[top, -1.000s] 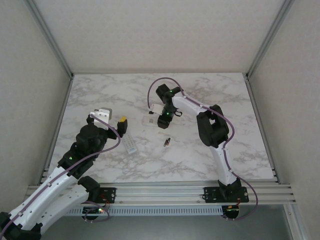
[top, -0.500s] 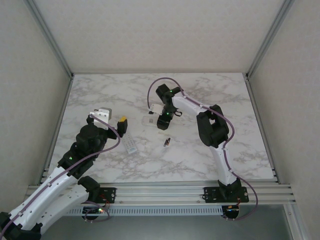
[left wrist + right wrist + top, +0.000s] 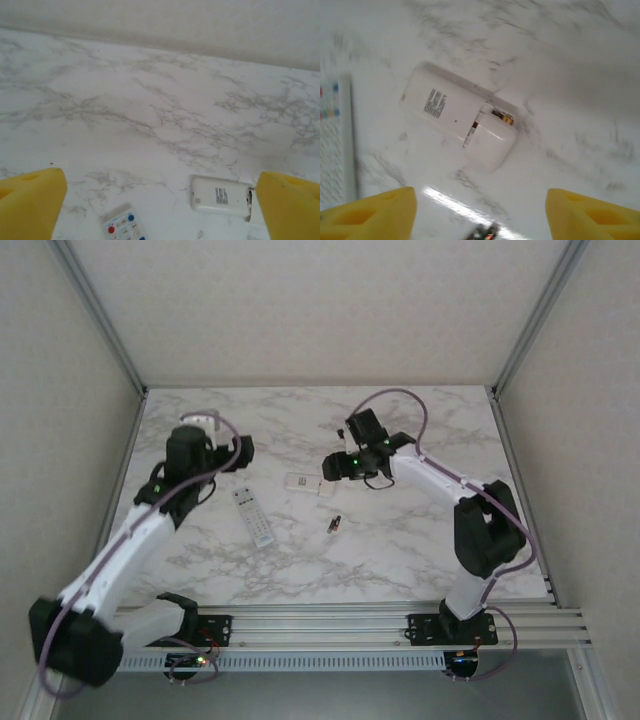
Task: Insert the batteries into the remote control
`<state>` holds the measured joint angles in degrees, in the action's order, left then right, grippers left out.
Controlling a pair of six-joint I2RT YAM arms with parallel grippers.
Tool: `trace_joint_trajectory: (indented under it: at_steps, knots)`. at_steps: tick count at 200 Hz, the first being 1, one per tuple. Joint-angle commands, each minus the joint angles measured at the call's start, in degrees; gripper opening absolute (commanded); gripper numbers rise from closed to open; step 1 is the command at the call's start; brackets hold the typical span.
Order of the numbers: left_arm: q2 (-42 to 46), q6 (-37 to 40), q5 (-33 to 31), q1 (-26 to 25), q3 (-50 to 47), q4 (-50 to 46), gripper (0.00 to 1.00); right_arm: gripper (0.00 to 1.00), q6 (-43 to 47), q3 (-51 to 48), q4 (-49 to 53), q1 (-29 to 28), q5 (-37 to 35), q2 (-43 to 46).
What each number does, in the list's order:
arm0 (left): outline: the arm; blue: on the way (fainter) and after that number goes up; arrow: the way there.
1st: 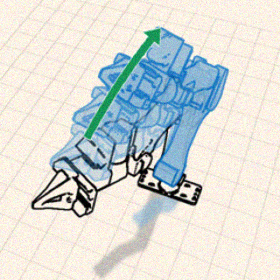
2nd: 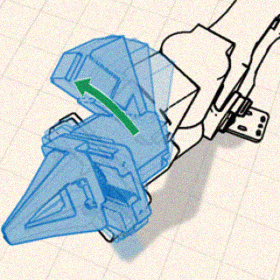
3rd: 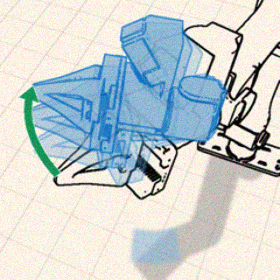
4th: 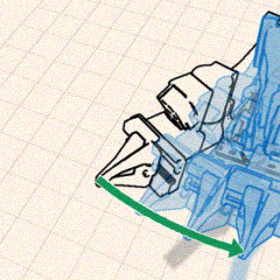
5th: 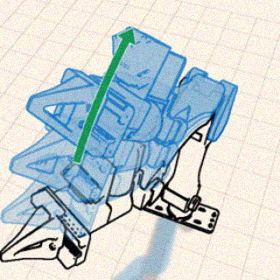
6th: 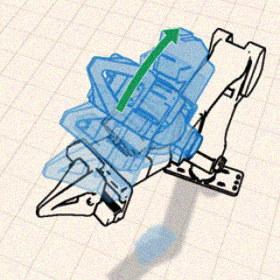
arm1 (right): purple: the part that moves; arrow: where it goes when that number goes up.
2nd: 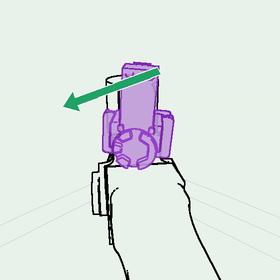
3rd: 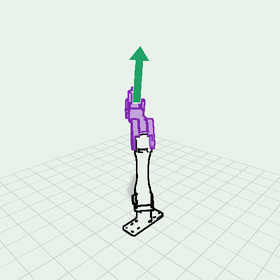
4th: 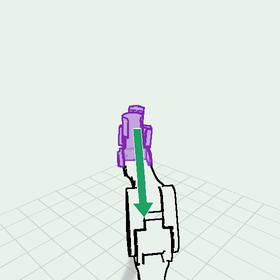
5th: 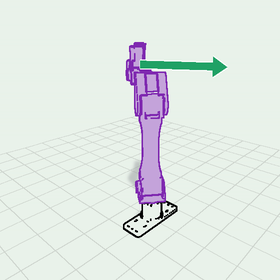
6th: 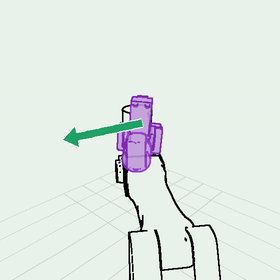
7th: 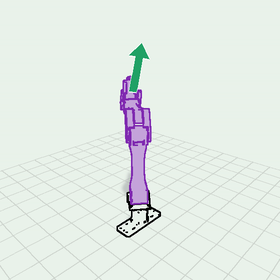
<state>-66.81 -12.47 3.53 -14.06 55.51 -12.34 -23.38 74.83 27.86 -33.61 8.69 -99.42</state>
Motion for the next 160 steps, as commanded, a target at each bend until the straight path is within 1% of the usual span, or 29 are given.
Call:
trace_joint_trajectory:
  at_steps: [1, 18, 34, 47, 62, 79, 110, 126, 145, 160]
  knots:
    - [-10.67, -3.26, 11.97, 1.12, 7.46, -8.73, 0.92, 0.63, -25.69, -5.69, -8.65, -0.40, -0.65, -1.59]
    - [-18.52, -2.35, 16.97, 1.06, 11.65, -12.15, 0.88, 0.58, -25.77, -4.07, -9.16, -1.03, 2.42, -5.03]
    - [-23.17, -2.26, 19.65, 0.99, 13.39, -13.87, 0.85, 0.55, -24.10, -1.72, -8.69, -1.68, 2.01, -7.55]
    - [-26.80, -1.09, 21.63, 0.98, 15.35, -16.39, 0.82, 0.52, -23.43, -0.25, -7.89, -1.73, 0.22, -9.28]
    - [-29.71, 0.55, 21.96, 0.79, 16.63, -18.76, 0.80, 0.49, -22.40, 0.83, -8.12, -1.71, -1.72, -10.67]
    - [-31.54, 2.09, 22.17, 0.62, 16.65, -19.60, 0.77, 0.46, -22.32, 1.47, -8.45, -1.68, -2.03, -12.08]
    - [-36.60, 6.33, 25.41, -0.77, 18.13, -22.43, 0.75, 0.41, -22.46, 2.38, -8.34, -1.70, -1.96, -13.76]
    - [-38.91, 7.69, 25.46, -1.92, 19.02, -23.61, 0.75, 0.39, -21.83, 3.14, -7.22, -1.69, -2.87, -14.18]
    - [-40.37, 8.31, 26.04, -2.92, 19.11, -23.26, 0.72, 0.36, -20.89, 4.40, -5.26, -1.70, -3.86, -14.74]
    - [-41.37, 8.83, 25.08, -3.67, 19.37, -23.19, 0.71, 0.34, -20.18, 5.11, -3.99, -1.71, -4.36, -15.17]
